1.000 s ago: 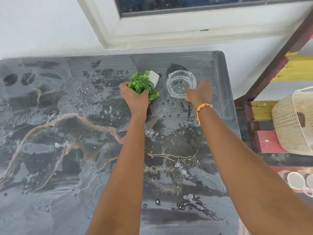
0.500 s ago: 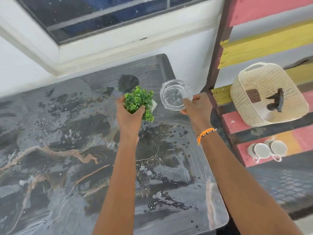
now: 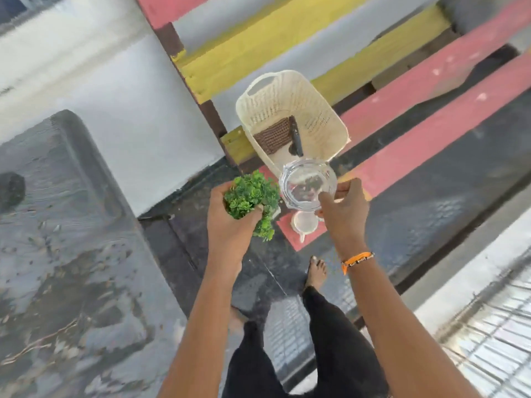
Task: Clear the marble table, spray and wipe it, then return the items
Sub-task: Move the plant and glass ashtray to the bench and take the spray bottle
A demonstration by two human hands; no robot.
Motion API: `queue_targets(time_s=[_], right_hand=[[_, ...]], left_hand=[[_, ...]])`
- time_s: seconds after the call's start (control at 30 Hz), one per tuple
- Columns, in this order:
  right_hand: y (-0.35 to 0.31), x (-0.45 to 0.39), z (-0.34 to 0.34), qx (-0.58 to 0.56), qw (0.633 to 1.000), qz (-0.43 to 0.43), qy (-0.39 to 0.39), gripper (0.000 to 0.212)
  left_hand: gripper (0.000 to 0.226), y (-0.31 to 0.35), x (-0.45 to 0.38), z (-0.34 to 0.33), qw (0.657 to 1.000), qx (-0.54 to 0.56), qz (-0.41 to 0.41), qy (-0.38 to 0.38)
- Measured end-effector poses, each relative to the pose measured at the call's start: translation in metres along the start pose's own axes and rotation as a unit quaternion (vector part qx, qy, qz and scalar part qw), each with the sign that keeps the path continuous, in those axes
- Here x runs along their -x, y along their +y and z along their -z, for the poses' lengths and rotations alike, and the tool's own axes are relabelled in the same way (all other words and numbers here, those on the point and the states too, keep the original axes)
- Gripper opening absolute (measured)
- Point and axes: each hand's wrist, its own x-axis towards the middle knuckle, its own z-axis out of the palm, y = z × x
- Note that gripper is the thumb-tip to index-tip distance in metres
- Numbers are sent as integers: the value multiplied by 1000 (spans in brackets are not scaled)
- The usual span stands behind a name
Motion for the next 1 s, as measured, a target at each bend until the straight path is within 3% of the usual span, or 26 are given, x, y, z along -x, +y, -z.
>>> queue_targets(time_s=[0.23,0.47,0.8,1.0], right_hand=[[86,-89,64,7,992,-105,66,23],[148,-165,66,11,982,-171,74,19],[190,-228,37,46,971,-224,68,22],[201,-236,35,27,975,-213,63,24]], left_hand=[[52,-15,-12,-141,991,-76,13,-113],[52,-41,-44,-238,976,-149,8,-160],[50,-85,-90,-291,970,-199,43,-132],[51,-91,-93,-300,968,-199,51,-142]])
